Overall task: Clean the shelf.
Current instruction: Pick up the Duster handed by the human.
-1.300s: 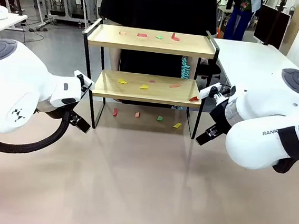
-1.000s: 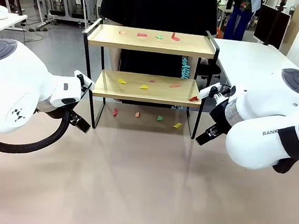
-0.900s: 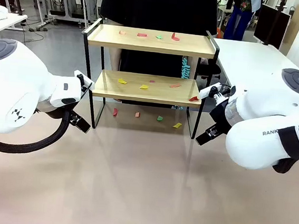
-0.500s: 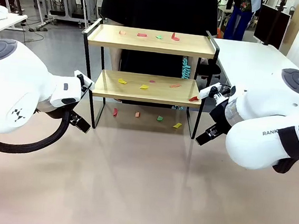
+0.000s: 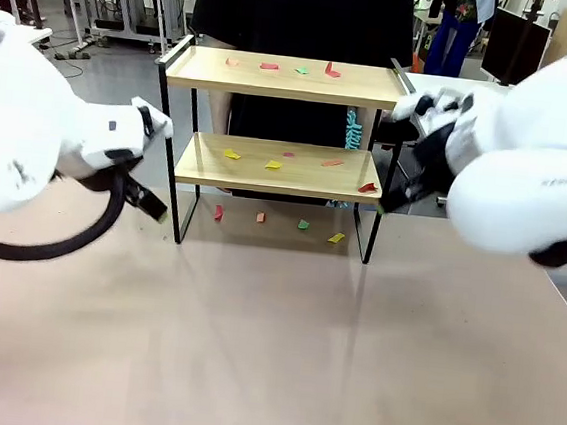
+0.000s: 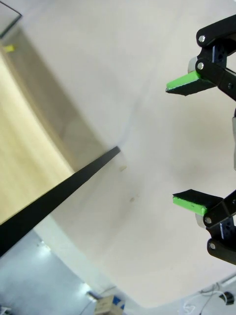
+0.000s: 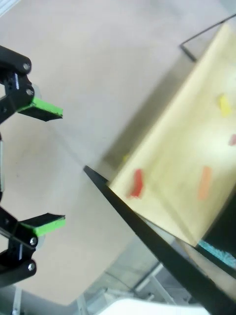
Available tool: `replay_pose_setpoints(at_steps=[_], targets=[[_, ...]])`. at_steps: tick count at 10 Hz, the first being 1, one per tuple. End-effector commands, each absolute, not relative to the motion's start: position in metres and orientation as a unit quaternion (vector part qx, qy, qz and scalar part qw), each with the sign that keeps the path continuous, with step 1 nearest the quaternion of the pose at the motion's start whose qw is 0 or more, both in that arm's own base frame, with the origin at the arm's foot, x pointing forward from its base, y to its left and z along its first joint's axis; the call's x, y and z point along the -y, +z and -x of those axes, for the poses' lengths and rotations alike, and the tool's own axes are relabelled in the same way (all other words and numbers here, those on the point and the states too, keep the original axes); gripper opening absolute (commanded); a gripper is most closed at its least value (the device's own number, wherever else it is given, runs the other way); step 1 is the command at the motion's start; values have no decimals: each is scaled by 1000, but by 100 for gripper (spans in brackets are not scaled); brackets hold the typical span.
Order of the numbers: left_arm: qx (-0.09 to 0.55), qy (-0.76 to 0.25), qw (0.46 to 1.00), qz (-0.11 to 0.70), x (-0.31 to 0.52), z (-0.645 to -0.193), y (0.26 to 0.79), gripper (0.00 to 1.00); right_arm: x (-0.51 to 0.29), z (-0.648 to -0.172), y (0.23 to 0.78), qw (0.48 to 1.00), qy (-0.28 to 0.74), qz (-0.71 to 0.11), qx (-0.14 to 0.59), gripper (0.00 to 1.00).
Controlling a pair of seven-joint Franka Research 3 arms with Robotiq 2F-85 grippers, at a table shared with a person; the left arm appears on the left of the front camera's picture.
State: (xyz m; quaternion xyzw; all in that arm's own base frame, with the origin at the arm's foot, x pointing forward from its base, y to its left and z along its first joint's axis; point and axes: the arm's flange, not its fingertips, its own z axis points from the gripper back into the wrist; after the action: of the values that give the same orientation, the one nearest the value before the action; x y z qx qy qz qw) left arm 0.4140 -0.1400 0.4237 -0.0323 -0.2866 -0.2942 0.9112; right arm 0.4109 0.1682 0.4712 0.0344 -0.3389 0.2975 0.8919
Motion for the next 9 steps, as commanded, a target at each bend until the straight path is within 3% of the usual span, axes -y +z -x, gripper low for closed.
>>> replay_pose_setpoints(at_steps=[1, 5, 7, 9], targets=[[261, -340, 900, 75, 109, -423, 469, 100, -136, -412, 509, 884, 311, -71, 342, 100], [262, -480, 826, 135, 29, -431, 538, 100, -33, -434, 565, 847, 394, -124, 334, 100], [302, -556, 751, 189, -19, -456, 532, 100, 25, -451, 551, 803, 465, -127, 350, 100], [319, -569, 729, 208, -53, -477, 508, 100, 54, -457, 531, 792, 479, -131, 355, 100]])
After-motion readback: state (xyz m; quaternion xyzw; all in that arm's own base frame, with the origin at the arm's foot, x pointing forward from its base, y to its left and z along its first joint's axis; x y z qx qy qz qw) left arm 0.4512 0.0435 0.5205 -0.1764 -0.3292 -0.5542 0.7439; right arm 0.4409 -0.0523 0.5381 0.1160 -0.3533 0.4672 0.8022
